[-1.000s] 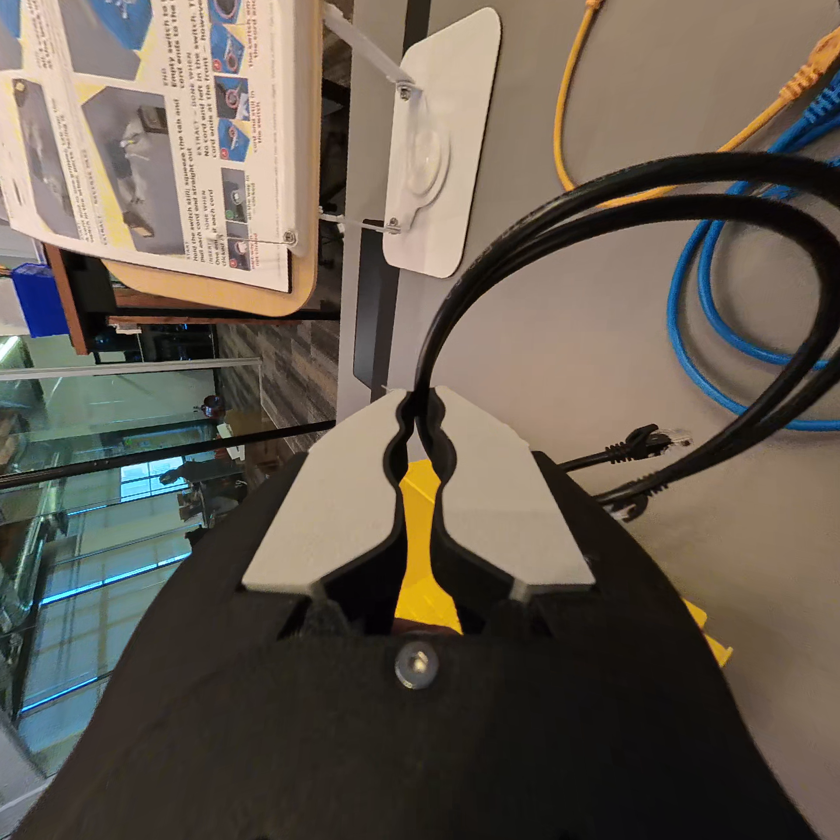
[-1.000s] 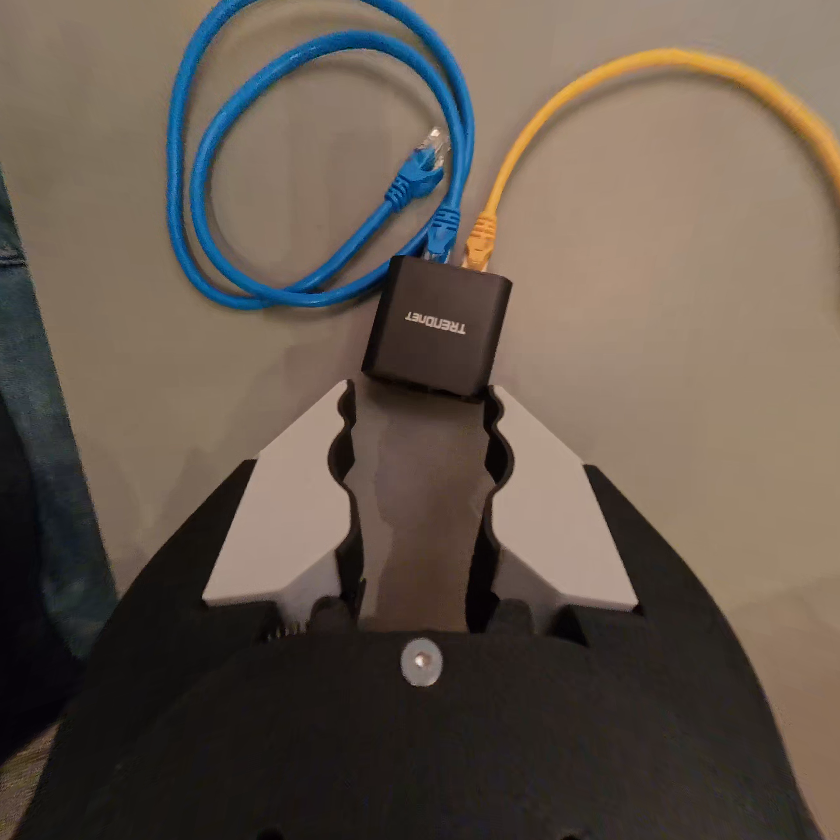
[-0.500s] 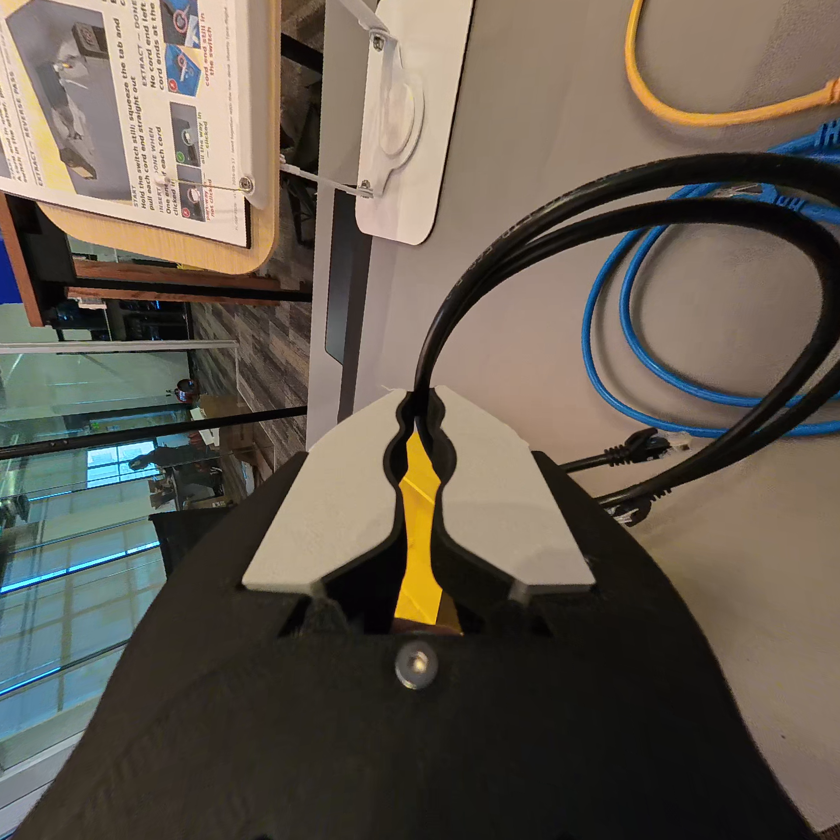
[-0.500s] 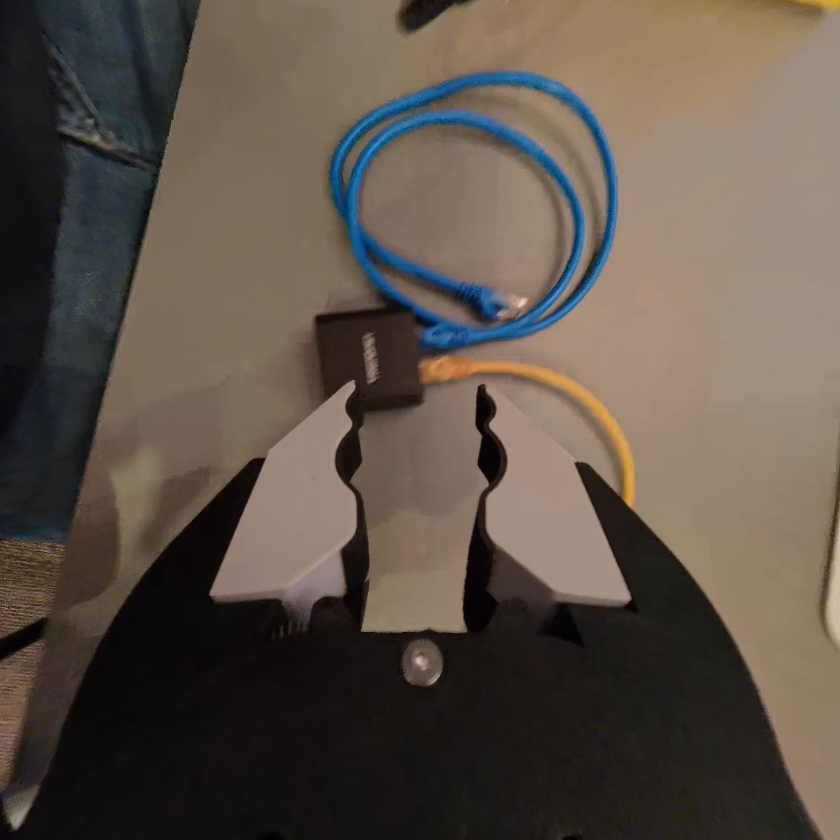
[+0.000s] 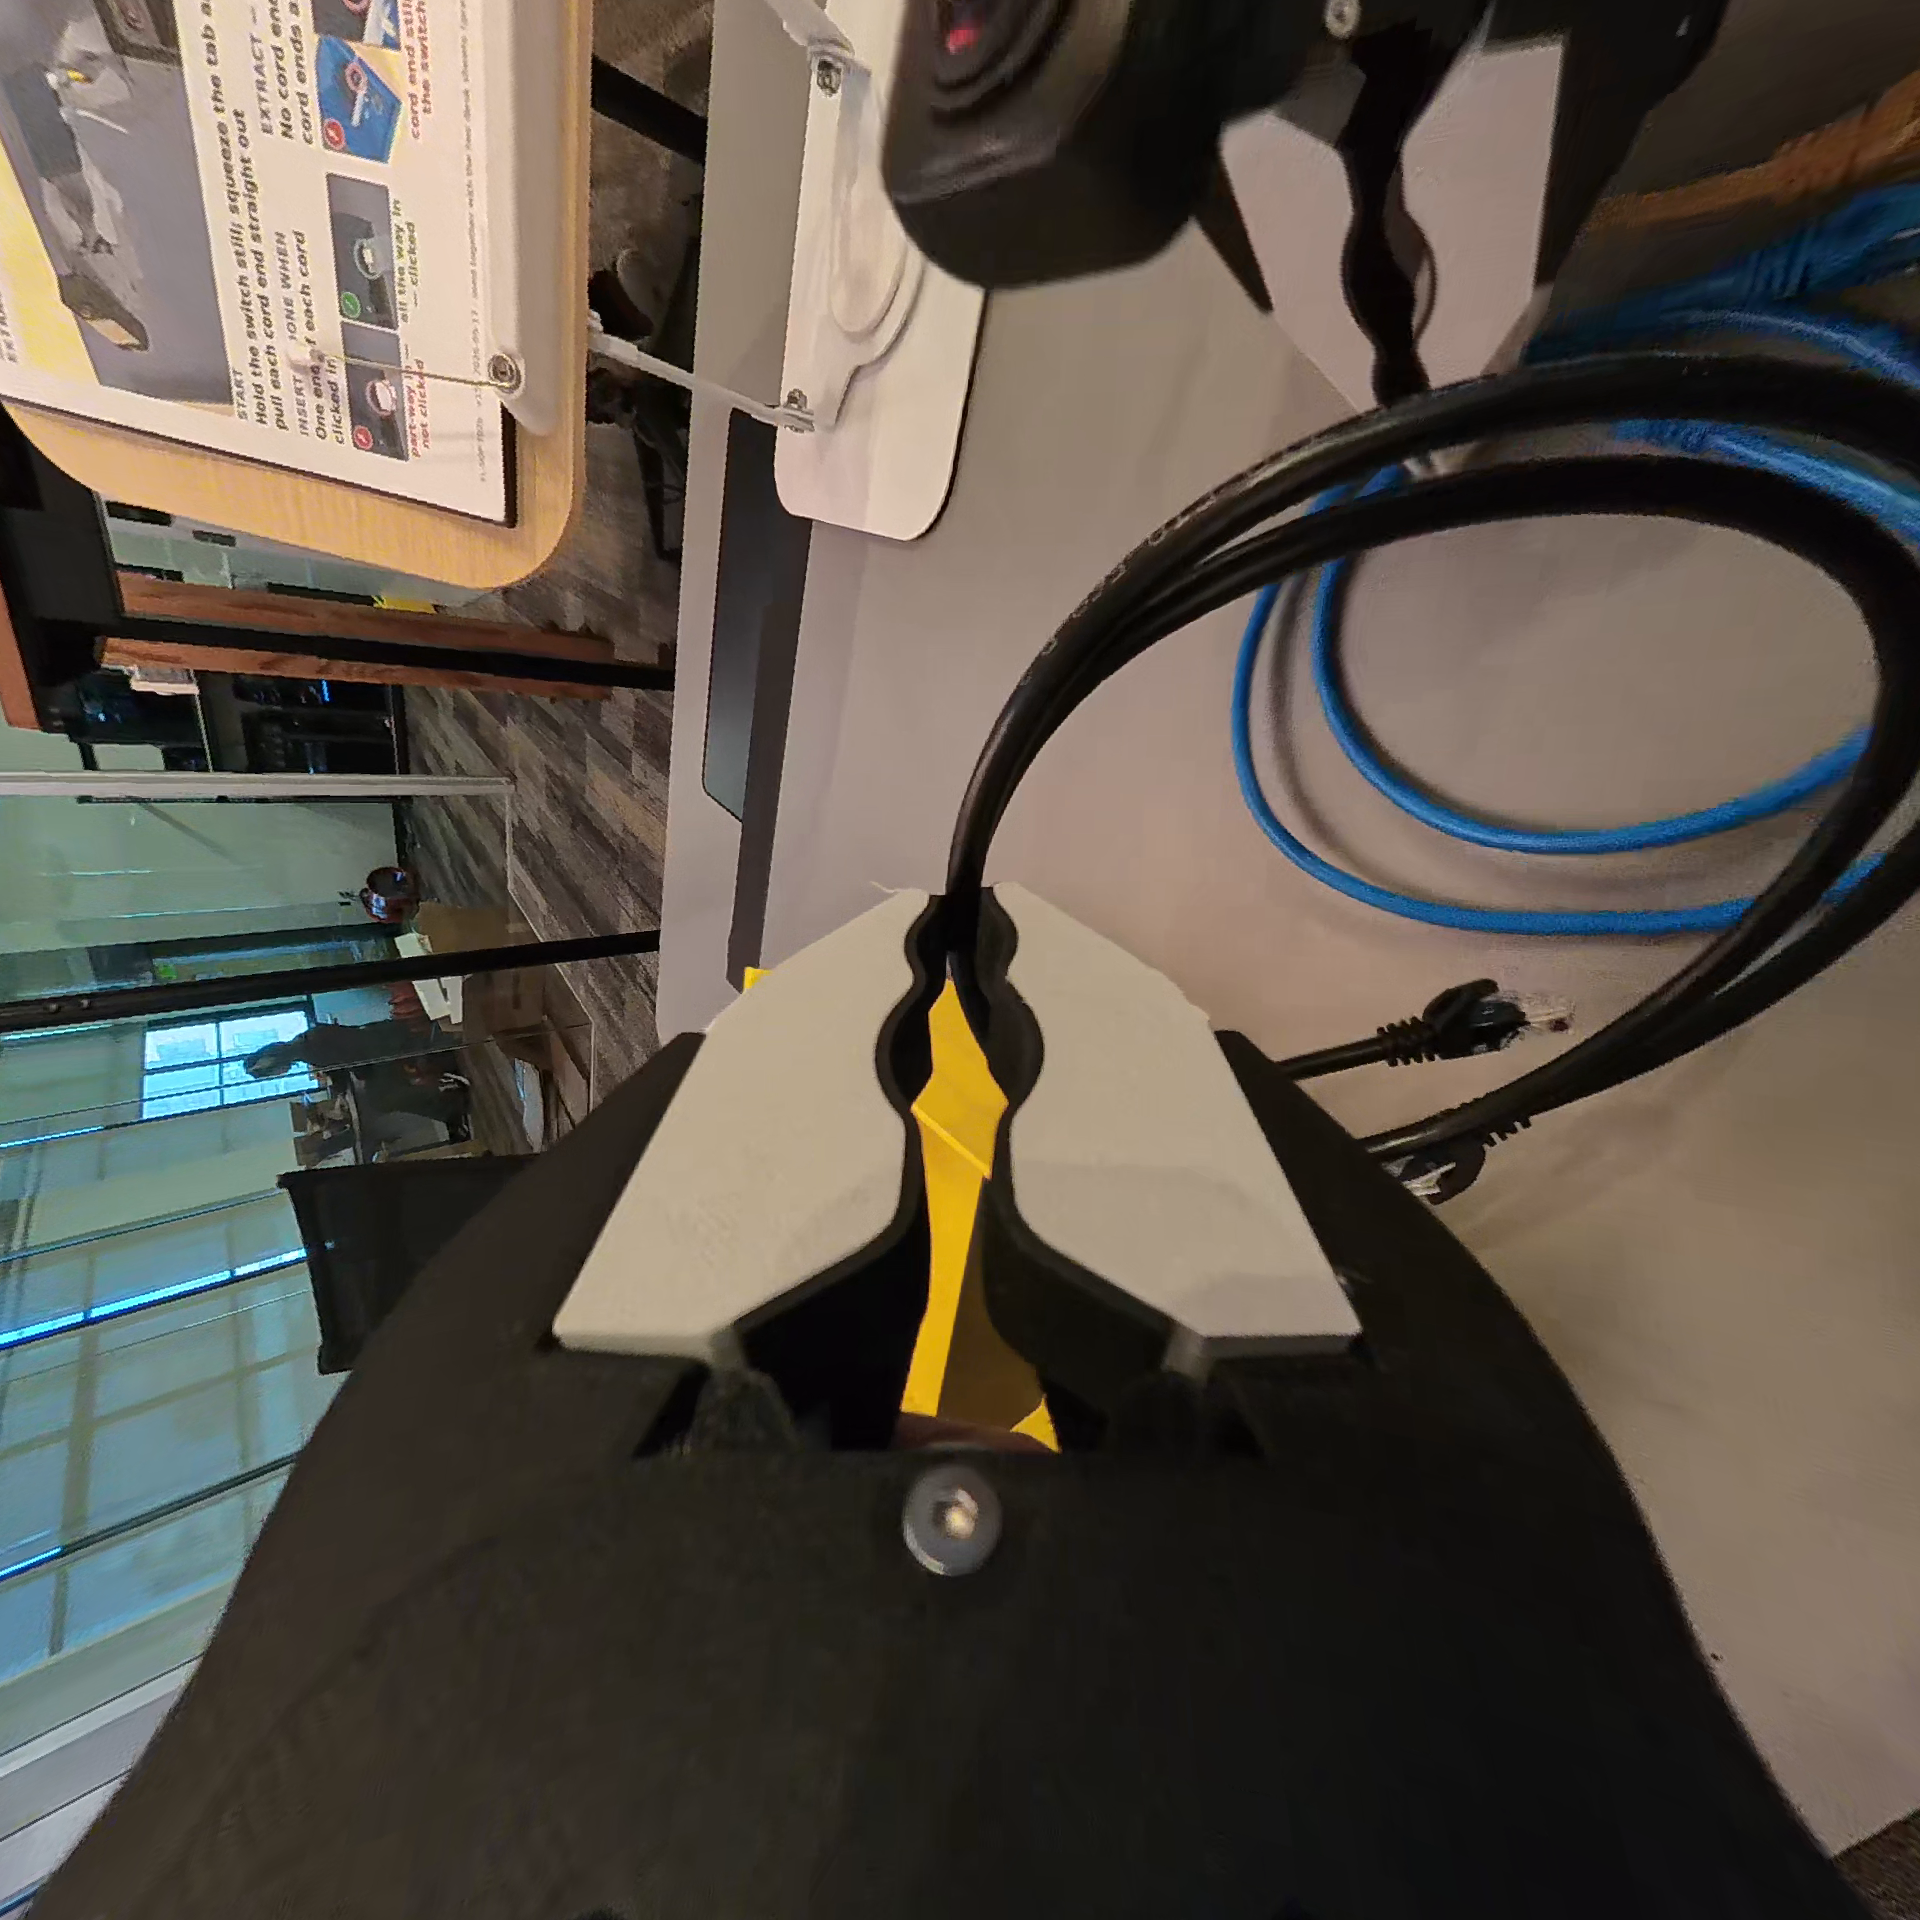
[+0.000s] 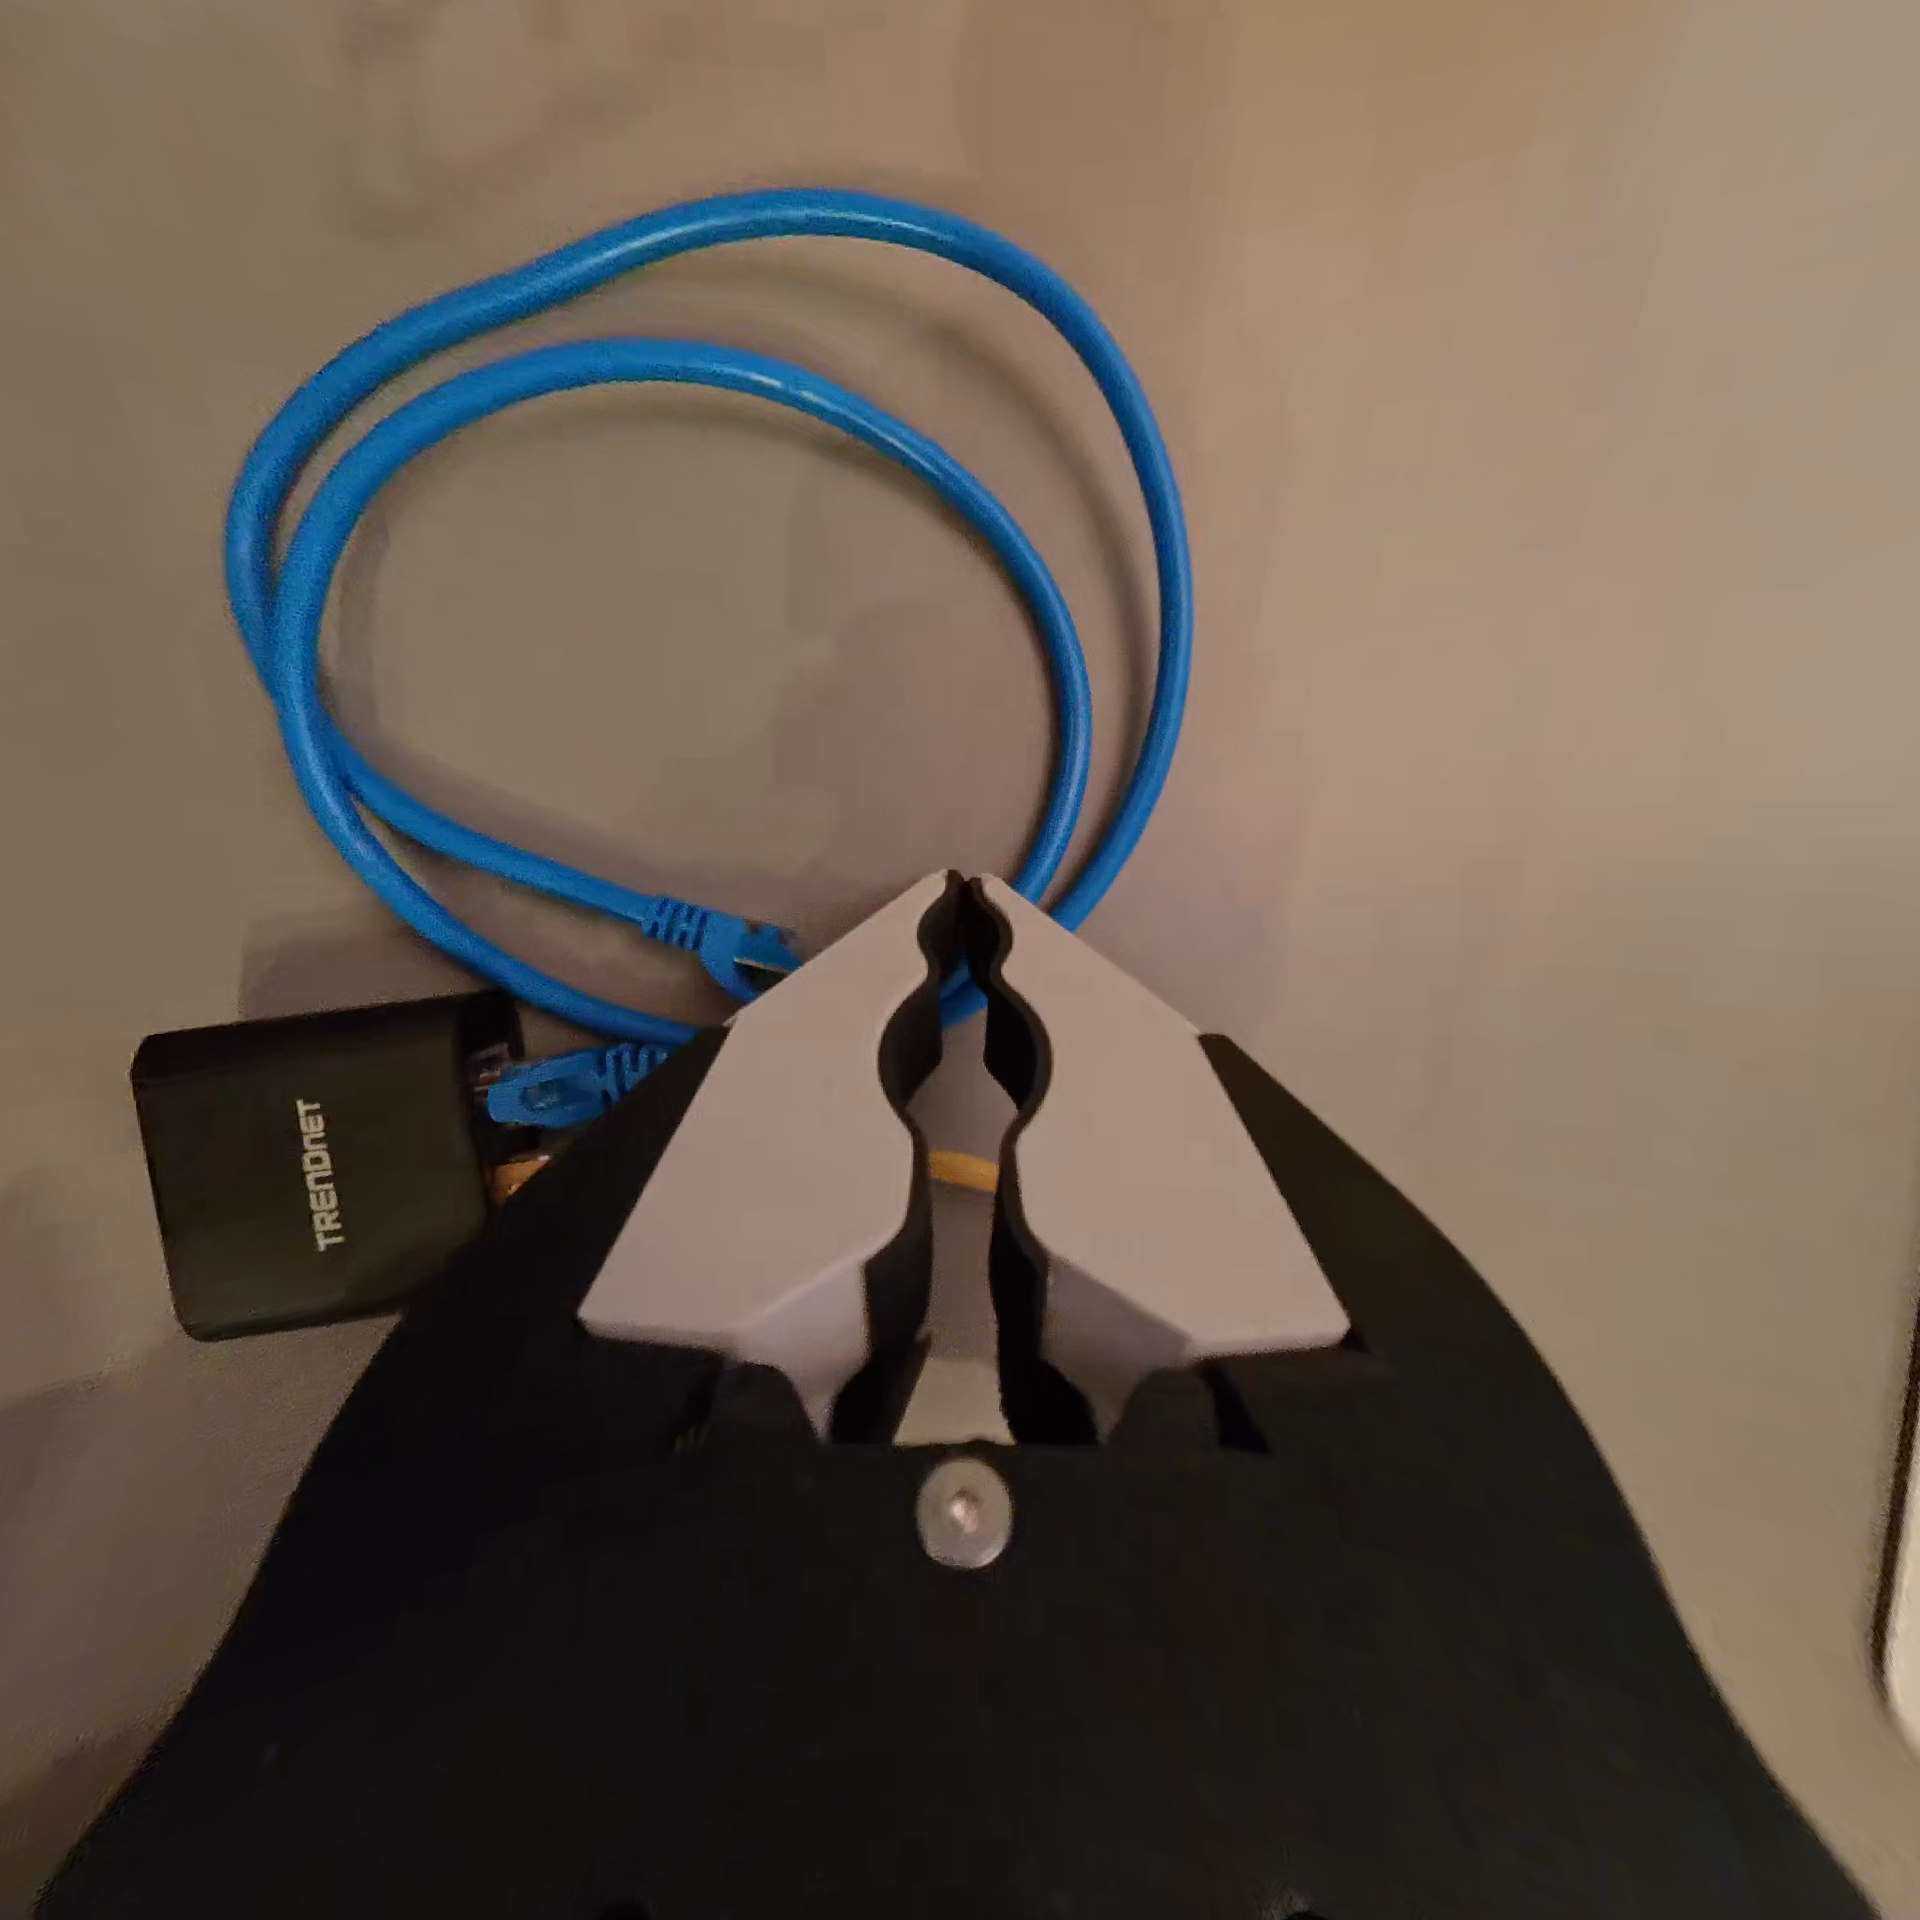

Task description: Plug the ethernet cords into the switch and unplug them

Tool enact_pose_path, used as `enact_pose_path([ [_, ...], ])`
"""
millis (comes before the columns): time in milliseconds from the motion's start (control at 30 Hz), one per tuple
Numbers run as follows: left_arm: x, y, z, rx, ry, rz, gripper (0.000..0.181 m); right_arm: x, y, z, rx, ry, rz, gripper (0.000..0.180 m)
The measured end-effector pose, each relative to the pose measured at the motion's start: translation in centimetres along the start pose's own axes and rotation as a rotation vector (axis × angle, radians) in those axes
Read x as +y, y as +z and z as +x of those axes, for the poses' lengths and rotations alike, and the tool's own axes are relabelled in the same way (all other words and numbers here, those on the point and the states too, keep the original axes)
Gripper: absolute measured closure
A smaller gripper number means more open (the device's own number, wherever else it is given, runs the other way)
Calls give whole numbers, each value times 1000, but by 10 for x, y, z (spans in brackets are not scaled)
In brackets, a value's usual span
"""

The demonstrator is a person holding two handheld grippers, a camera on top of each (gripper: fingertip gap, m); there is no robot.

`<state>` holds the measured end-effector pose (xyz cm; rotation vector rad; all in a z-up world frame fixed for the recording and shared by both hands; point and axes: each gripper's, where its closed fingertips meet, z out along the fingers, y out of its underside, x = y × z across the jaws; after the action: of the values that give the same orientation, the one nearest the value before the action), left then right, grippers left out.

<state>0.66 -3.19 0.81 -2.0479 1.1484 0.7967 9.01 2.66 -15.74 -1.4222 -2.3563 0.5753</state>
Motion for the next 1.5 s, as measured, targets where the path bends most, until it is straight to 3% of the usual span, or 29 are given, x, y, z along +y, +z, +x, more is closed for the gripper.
enact_pose_path([
  [167,-1,3,2,8,-9,4,175,46,-25,34,225,296,-99,178],
  [333,-6,11,13,44,6,7,176,100,-64,12,244,450,-247,159],
  [400,-11,15,18,58,22,18,175,96,-77,-2,202,383,-194,134],
  [567,-29,27,36,131,98,73,176,67,-66,-53,-27,-26,-49,106],
  [733,-45,42,55,206,182,113,176,54,-35,-58,-91,-155,12,114],
  [833,-56,51,68,259,226,146,176,54,-33,-58,-132,-85,53,116],
  [1100,-67,86,113,405,300,121,173,74,-43,-41,34,215,63,117],
  [1233,-54,83,109,408,157,59,149,82,-49,-43,54,267,86,116],
  [1367,-25,52,97,372,-126,-22,146,86,-51,-43,76,273,83,116],
  [1500,10,31,117,334,-408,-129,145,88,-54,-40,123,276,80,118],
])
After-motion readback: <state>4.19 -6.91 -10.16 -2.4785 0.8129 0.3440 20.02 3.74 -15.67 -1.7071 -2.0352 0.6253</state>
